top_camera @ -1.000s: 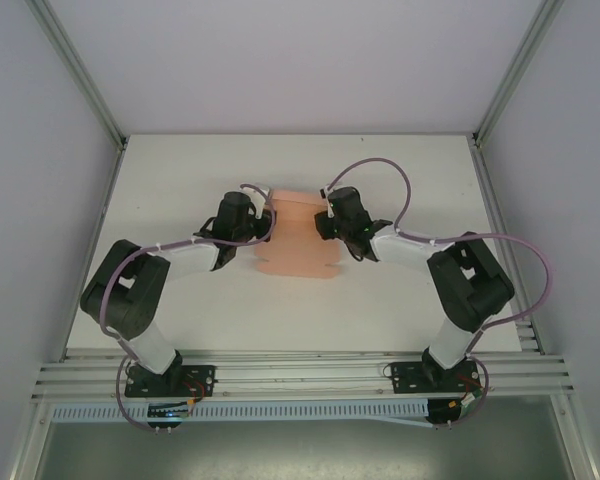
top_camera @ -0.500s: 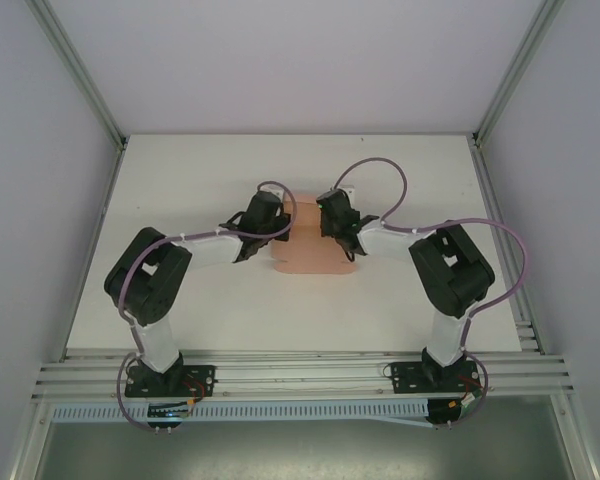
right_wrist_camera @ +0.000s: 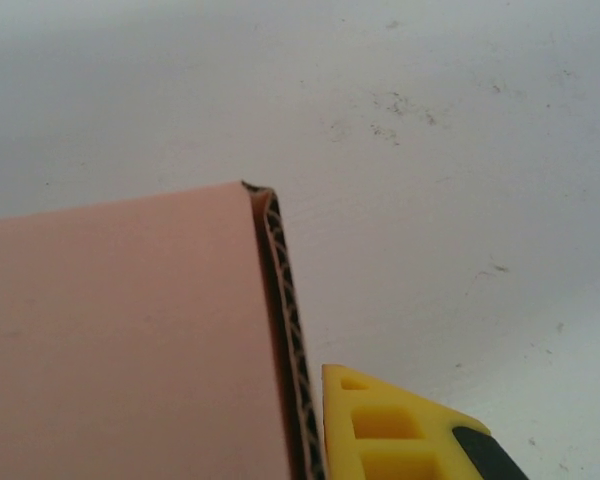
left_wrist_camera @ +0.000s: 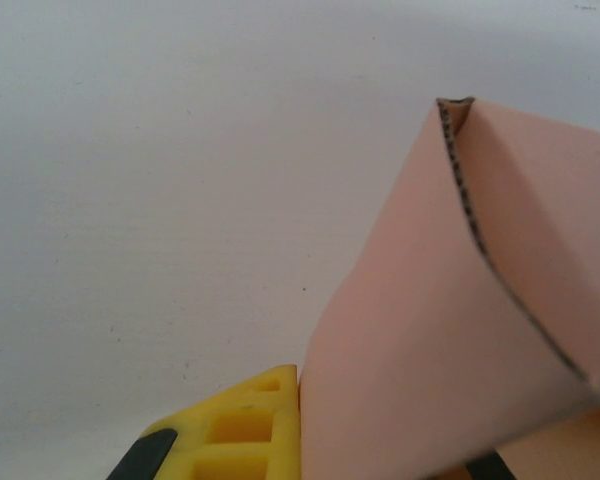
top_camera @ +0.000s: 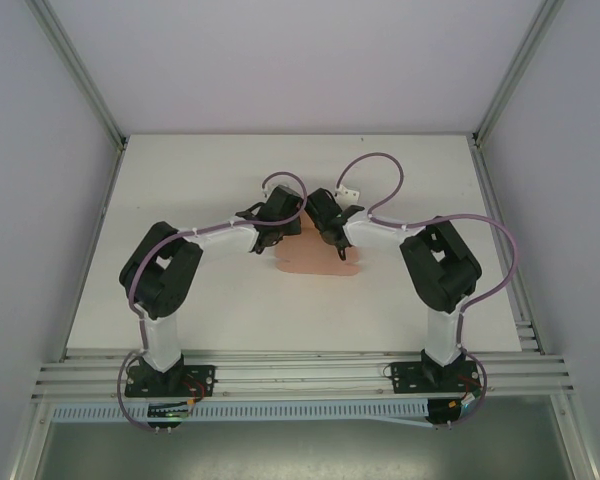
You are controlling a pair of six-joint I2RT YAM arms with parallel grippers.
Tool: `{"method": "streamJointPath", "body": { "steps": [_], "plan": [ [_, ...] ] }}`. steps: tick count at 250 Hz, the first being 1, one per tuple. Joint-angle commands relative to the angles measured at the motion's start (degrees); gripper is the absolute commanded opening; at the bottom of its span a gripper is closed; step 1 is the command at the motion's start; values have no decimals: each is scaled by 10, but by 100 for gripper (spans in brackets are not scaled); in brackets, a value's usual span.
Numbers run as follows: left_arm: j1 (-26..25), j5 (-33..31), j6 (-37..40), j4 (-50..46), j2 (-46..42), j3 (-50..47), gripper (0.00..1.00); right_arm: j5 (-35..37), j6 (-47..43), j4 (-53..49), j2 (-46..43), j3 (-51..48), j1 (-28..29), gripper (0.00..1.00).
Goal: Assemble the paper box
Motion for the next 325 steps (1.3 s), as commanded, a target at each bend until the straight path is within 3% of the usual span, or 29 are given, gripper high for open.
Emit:
{"method": "streamJointPath", "body": {
  "steps": [1,30,64,86,119,156,226,325],
  "plan": [
    [43,-114,15,-84,-1,-24,0,203,51,-121,16,-13,-62,0],
    [44,-58,83,-4,-18,-60,0,163,-3,-32,7,-37,-69,2],
    [43,-31,97,21,-18,-70,0,21,-106,173,-35,-127,-74,13],
    [43,-15,95,17,-10,-65,0,-48,-140,234,-54,-158,-86,17],
    [43,-1,97,33,-11,-70,0,-77,-163,247,-68,-171,-93,21],
    [42,-4,98,41,-19,-84,0,-92,-167,244,-66,-174,-96,32],
    [42,1,93,42,-17,-81,0,-236,-214,349,-113,-218,-103,44],
    [42,5,89,42,-19,-80,0,-269,-214,329,-89,-199,-104,42]
  ]
}}
